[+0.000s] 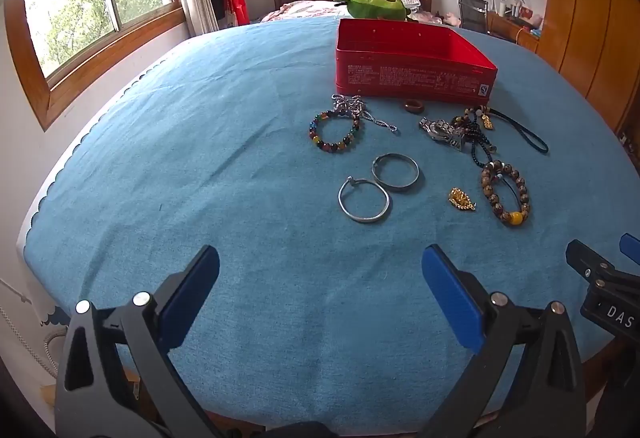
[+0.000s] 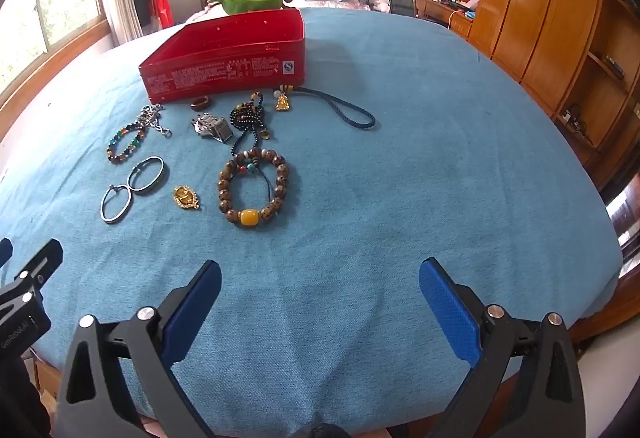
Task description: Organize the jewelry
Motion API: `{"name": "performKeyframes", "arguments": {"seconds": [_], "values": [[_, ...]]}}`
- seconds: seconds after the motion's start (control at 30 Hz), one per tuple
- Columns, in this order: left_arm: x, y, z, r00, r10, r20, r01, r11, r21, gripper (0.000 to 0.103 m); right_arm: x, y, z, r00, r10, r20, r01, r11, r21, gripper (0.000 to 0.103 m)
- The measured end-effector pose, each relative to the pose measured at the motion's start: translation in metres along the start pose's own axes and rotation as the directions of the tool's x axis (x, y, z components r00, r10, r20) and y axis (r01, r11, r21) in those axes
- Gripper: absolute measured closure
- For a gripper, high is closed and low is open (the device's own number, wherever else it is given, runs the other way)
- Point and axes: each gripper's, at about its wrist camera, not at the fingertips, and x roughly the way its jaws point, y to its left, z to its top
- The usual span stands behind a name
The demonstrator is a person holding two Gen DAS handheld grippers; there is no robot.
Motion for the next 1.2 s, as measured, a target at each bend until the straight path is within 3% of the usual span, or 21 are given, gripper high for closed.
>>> {"name": "performKeyframes", "arguments": {"seconds": [1.2], "values": [[-0.0001,0.0004,0.0002,1.000,-0.001,0.000,0.001,1.000,0.000,0.003,-0.0001,0.0004,0.0013,1.000,0.002,-0.004,-0.002,1.000,0.002,0.004]]}}
